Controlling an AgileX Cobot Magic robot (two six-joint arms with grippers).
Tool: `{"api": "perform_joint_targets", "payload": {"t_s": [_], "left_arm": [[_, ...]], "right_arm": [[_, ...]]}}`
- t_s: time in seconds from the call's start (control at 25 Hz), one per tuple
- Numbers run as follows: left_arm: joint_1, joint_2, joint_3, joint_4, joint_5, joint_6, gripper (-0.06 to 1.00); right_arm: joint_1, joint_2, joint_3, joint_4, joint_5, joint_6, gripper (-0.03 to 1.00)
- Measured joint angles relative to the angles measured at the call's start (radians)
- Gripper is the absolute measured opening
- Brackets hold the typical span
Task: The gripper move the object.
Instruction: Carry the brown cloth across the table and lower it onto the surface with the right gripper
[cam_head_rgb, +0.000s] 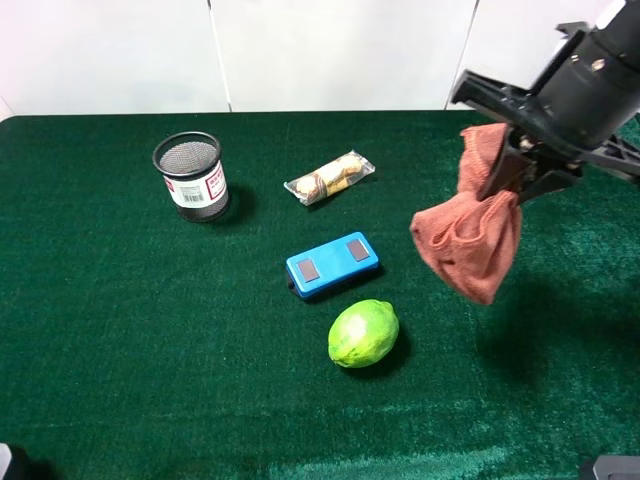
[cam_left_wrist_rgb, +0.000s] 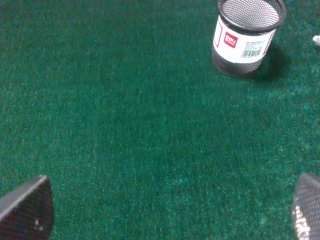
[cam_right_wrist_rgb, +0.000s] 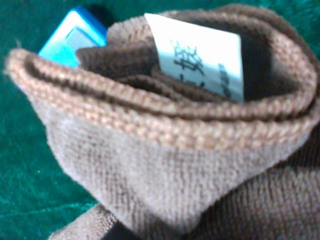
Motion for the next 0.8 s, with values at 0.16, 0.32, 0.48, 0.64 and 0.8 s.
{"api": "perform_joint_targets", "payload": {"t_s": [0.16,0.32,0.48,0.64,0.8], "left_arm": [[0.000,0.000,0.000,0.000,0.000,0.000,0.96],[0.000,0.000,0.000,0.000,0.000,0.000,0.96],[0.000,0.000,0.000,0.000,0.000,0.000,0.96],[0.000,0.000,0.000,0.000,0.000,0.000,0.96],[0.000,0.000,0.000,0.000,0.000,0.000,0.96]], "right_arm": [[0.070,0.000,-0.082,-0.018,0.008,0.017,0.07],[0.139,0.000,-0.196,-0.068,0.021,0.059,0.07],[0.192,0.006,-0.276,-0.102,0.050,0.085,0.07],[0.240,0.071,-0.360,-0.123,0.092,0.092,0.07],[0.301,0.162,-0.463,-0.157,0.092,0.093,0.07]]}}
